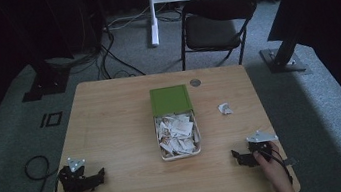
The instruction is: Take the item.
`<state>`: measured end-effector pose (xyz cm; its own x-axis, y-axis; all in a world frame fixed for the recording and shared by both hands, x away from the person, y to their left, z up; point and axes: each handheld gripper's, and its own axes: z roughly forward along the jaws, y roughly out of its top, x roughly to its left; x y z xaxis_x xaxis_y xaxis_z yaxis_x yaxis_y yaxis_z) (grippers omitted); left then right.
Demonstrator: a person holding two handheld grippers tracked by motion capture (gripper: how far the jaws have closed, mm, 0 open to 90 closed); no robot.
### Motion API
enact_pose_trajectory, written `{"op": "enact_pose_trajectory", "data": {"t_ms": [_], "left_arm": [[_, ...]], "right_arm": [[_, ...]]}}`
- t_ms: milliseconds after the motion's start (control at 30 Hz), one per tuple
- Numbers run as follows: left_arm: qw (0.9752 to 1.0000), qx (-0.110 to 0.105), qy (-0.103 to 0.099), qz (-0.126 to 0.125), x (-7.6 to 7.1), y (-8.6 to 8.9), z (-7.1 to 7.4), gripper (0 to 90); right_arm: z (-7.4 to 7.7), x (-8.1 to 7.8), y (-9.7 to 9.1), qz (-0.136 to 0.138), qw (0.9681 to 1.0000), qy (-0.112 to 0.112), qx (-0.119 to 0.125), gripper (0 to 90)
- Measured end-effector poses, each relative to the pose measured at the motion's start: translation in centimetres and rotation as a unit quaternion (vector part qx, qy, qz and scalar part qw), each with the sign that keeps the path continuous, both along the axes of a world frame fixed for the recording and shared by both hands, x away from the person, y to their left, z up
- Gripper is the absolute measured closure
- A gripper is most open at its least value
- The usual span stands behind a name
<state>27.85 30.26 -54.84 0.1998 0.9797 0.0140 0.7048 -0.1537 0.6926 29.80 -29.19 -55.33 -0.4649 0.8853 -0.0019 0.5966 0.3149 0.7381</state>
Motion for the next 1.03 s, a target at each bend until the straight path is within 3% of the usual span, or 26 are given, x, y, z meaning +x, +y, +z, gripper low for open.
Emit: {"op": "enact_pose_trajectory", "data": {"t_ms": [267,1033], "left_arm": [[1.0000,0.000,0.000,0.000,0.00,0.00,0.00,2.3],[1.0000,0.000,0.000,0.000,0.00,0.00,-0.01,2.3]], "right_arm": [[-0.05,-0.49,-0.83,-0.038,0.9993,0.007,0.003,13.3],[-0.07,-0.55,-0.73,-0.045,0.9989,0.008,0.003,12.5]]}}
